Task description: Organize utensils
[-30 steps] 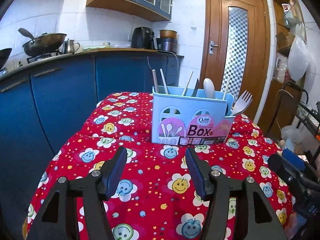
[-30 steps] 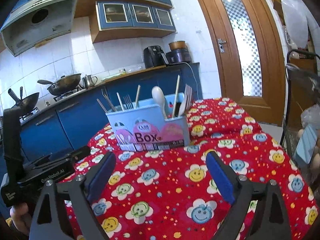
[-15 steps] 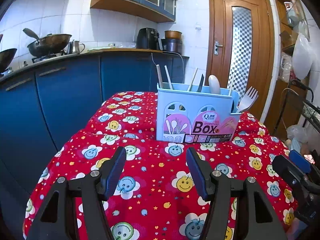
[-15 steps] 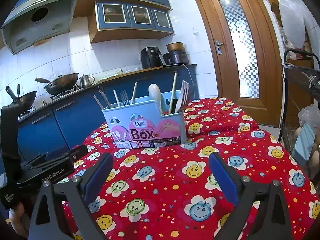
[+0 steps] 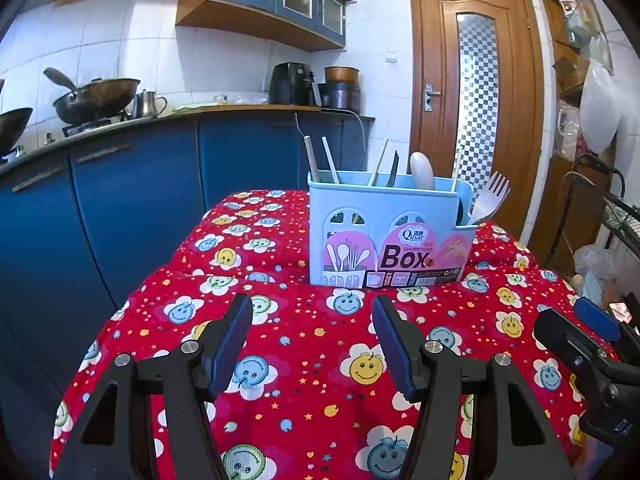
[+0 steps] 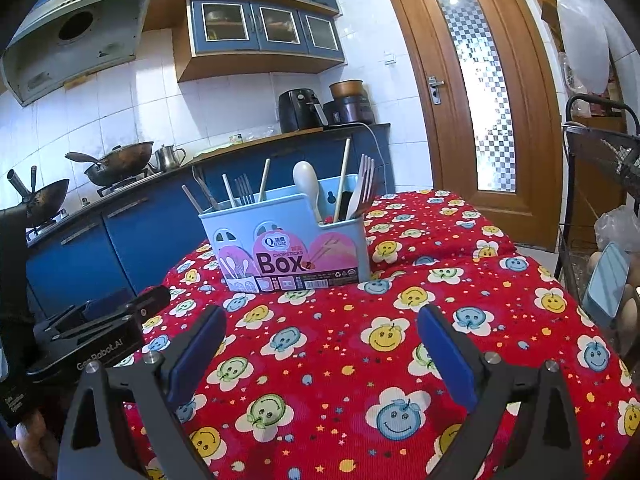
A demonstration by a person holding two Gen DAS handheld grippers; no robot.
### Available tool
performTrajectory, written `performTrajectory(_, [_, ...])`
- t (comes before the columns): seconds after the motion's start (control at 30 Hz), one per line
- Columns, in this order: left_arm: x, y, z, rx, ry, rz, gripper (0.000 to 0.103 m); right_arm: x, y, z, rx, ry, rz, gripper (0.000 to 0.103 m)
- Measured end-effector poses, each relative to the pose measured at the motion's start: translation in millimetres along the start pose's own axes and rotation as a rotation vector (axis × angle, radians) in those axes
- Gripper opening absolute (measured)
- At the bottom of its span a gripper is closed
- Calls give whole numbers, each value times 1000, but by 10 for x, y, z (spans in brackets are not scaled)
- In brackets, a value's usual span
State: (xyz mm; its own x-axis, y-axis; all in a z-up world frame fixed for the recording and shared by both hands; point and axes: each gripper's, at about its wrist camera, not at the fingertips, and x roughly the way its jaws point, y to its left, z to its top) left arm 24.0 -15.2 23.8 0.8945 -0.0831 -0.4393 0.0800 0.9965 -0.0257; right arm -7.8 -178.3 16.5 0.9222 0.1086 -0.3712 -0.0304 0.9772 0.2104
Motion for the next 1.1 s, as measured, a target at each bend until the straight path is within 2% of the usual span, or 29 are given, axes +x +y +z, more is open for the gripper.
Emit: performTrajectory(1.1, [-8, 18, 5, -7, -3, 8, 64, -2, -4, 0, -1, 1, 0, 98])
